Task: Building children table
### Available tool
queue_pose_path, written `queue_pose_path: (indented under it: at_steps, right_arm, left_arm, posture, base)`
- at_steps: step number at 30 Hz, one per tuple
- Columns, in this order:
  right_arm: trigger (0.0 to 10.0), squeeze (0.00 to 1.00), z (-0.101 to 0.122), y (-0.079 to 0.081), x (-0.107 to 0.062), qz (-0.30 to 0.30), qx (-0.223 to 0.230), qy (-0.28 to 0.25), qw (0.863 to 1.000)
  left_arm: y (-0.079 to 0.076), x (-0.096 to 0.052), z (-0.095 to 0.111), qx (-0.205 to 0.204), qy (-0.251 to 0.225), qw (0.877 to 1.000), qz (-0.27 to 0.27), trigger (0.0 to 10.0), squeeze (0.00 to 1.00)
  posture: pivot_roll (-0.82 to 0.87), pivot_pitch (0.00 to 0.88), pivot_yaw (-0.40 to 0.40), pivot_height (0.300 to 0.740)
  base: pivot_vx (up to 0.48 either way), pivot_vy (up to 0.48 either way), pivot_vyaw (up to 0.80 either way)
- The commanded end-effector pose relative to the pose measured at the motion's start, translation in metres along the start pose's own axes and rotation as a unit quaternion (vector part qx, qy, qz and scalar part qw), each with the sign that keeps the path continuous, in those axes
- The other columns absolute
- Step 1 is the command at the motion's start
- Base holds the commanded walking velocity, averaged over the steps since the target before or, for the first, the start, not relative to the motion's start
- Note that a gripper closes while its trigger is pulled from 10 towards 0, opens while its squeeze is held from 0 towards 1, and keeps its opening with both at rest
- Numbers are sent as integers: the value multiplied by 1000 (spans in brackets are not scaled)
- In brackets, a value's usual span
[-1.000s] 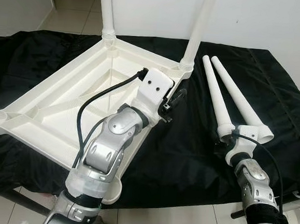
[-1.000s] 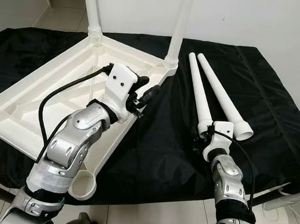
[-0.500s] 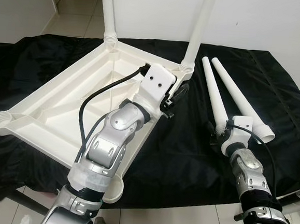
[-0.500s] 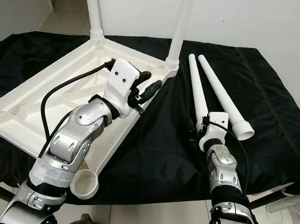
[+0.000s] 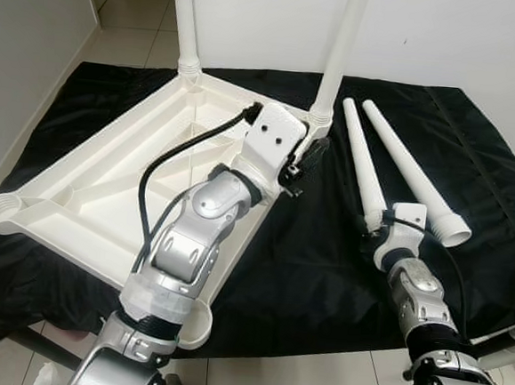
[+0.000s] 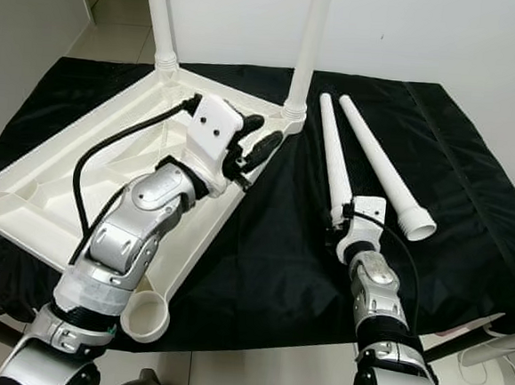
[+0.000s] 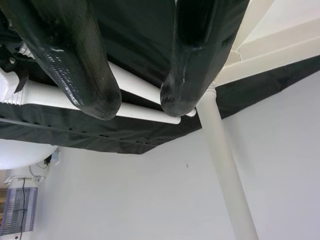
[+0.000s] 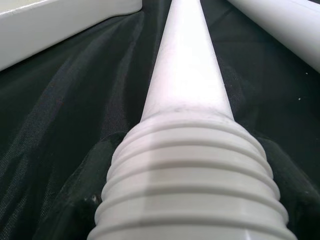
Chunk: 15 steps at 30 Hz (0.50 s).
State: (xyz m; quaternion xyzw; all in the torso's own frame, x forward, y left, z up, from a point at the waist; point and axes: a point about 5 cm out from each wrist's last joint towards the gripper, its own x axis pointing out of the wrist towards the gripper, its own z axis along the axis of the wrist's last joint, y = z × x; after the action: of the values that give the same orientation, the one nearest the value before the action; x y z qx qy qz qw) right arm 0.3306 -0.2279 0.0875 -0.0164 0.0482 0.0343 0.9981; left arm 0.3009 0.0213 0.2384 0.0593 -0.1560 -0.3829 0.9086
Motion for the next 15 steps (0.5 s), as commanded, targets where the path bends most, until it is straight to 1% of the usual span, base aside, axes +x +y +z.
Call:
queue_pose_path:
  at_steps: [1,2,6,7,9,10,11,12,13,14,15]
  right_arm:
    - [0,0,-11,2,-4,1,13,19,1000]
    - [0,0,-12,2,-4,4,20,17,1000]
    - [0,0,-10,2,-4,2,14,10,1000]
    - [4588,0,-8,0,-5,-16,0,-4,1000]
    - [4588,0,-8,0,-5,-16,0,-4,1000]
    - [10000,0,-5,-3,-6,-35,-9,-17,999]
    - [10000,0,1,-5,-6,-57,-9,-41,997]
    - [10000,0,1,-5,-6,-57,-9,-41,997]
    - [10000,0,8,-7,-6,-74,-6,-69,995]
    - [10000,0,8,-7,-6,-74,-6,-69,995]
    - [10000,0,15,-7,-5,-95,-30,-88,991]
  left_arm:
    - [3,2,1,7,-3,1000,20,10000,0]
    - [3,2,1,8,-4,1000,20,10000,0]
    - [4,3,1,8,-6,1000,20,10000,0]
    - [4,3,1,8,-7,1000,20,10000,0]
    - [4,3,1,8,-7,1000,20,10000,0]
    - [4,3,1,8,-7,1000,20,10000,0]
    - [5,4,1,9,-7,1000,18,10000,0]
    - [5,4,1,9,-7,1000,18,10000,0]
    - [5,4,1,10,-8,1000,17,10000,0]
    - [5,4,1,10,-8,1000,17,10000,0]
    - [6,4,1,13,-8,1000,19,10000,0]
  posture:
    - [-99,0,40,740]
    - [-102,0,43,740]
    - [-102,0,43,740]
    - [-108,0,49,740]
    - [-108,0,49,740]
    - [-110,0,53,740]
    - [-113,0,58,740]
    - [-113,0,58,740]
    - [-113,0,58,740]
    - [-113,0,58,740]
    - [-120,0,62,740]
  base:
    - [0,0,0]
    - [0,0,0]
    - [0,0,0]
    - [0,0,0]
    - [0,0,0]
    - [0,0,0]
    - [0,0,0]
    - [0,0,0]
    - [0,0,0]
    - [0,0,0]
    - [0,0,0]
